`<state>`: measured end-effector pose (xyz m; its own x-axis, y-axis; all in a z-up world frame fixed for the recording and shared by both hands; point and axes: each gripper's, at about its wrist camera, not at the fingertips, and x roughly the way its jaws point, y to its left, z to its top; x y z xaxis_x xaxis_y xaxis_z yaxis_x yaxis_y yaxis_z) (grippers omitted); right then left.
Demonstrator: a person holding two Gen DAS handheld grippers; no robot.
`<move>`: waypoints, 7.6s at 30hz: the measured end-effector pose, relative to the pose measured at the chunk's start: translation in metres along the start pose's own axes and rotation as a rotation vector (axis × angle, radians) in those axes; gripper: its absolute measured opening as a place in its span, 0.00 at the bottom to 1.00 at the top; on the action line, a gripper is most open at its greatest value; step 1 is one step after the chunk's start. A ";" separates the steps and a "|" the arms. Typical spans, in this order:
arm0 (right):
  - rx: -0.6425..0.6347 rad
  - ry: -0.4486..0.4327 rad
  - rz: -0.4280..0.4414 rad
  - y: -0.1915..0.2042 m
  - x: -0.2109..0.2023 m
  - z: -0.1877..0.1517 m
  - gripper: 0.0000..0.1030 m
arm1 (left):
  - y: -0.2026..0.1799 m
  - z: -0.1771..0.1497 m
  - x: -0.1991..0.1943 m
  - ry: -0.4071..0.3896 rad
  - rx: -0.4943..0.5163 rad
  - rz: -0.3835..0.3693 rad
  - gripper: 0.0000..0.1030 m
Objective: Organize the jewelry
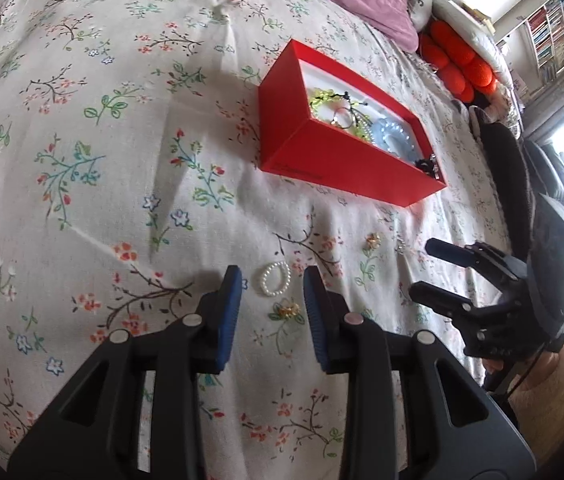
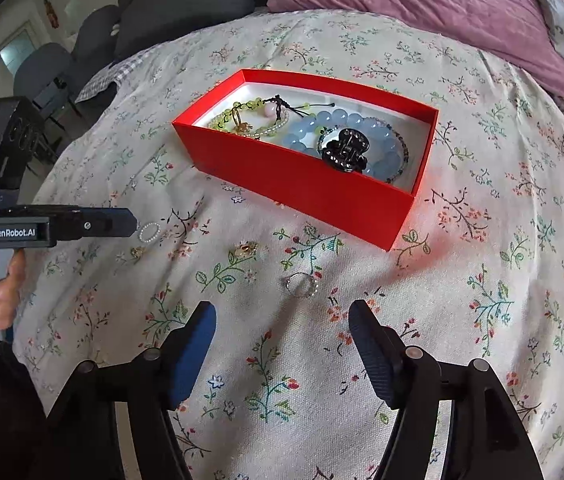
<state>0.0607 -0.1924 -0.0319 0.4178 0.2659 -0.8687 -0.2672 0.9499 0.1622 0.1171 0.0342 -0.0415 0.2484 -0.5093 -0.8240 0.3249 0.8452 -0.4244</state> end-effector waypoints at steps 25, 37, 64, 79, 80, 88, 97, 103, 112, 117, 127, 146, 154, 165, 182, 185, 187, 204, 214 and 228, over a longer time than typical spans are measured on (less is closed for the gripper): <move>-0.092 -0.010 -0.114 0.012 0.028 0.011 0.16 | -0.048 -0.023 0.026 -0.025 0.409 0.255 0.23; -0.051 -0.020 -0.069 0.005 0.012 0.011 0.08 | -0.039 -0.017 0.023 -0.024 0.283 0.183 0.05; -0.100 0.000 -0.095 0.009 0.026 0.003 0.20 | -0.045 -0.010 0.018 -0.034 0.234 0.179 0.05; -0.054 -0.034 -0.061 0.000 0.003 0.007 0.04 | -0.049 -0.007 0.006 -0.065 0.224 0.164 0.05; -0.047 -0.044 -0.058 -0.001 -0.001 0.009 0.04 | -0.050 -0.007 0.005 -0.068 0.224 0.162 0.05; -0.023 -0.094 -0.034 -0.004 -0.019 0.012 0.05 | -0.056 -0.004 0.000 -0.082 0.222 0.145 0.05; -0.096 -0.018 -0.137 0.001 0.010 0.003 0.64 | -0.062 -0.010 0.013 -0.050 0.235 0.152 0.05; -0.152 -0.016 -0.156 0.007 0.026 -0.001 0.44 | -0.063 -0.011 0.018 -0.035 0.239 0.154 0.05; -0.187 -0.034 -0.146 0.013 0.024 -0.004 0.16 | -0.064 -0.014 0.019 -0.028 0.248 0.154 0.05; -0.191 -0.044 -0.155 0.014 0.018 -0.003 0.05 | -0.063 -0.013 0.016 -0.035 0.242 0.154 0.05; -0.191 -0.064 -0.138 0.014 0.003 -0.003 0.03 | -0.063 -0.010 0.013 -0.044 0.237 0.154 0.05; -0.185 -0.053 -0.125 0.019 0.028 -0.005 0.43 | -0.065 -0.013 0.021 -0.020 0.243 0.160 0.05; -0.220 -0.060 -0.121 0.028 0.030 -0.006 0.16 | -0.064 -0.013 0.018 -0.023 0.241 0.155 0.05; -0.208 -0.081 -0.132 0.025 0.016 -0.006 0.15 | -0.064 -0.012 0.015 -0.035 0.235 0.156 0.05; -0.124 -0.213 -0.111 0.016 -0.039 0.024 0.15 | -0.082 0.027 -0.014 -0.163 0.213 0.134 0.05; -0.090 -0.244 -0.122 0.010 -0.045 0.036 0.15 | -0.089 0.040 -0.018 -0.198 0.202 0.124 0.05; -0.069 -0.258 -0.125 0.006 -0.047 0.045 0.15 | -0.094 0.048 -0.017 -0.220 0.202 0.129 0.05; 0.109 -0.247 -0.131 -0.039 -0.010 0.079 0.17 | -0.096 0.088 0.028 -0.254 0.190 0.215 0.05; 0.138 -0.245 -0.106 -0.044 -0.012 0.080 0.50 | -0.097 0.089 0.023 -0.265 0.196 0.236 0.36; 0.125 -0.255 -0.134 -0.032 -0.043 0.070 0.63 | -0.091 0.068 -0.014 -0.269 0.186 0.288 0.80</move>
<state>0.1117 -0.2225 0.0325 0.6506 0.1548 -0.7435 -0.0928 0.9879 0.1245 0.1459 -0.0467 0.0346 0.5741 -0.3019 -0.7611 0.3604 0.9278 -0.0962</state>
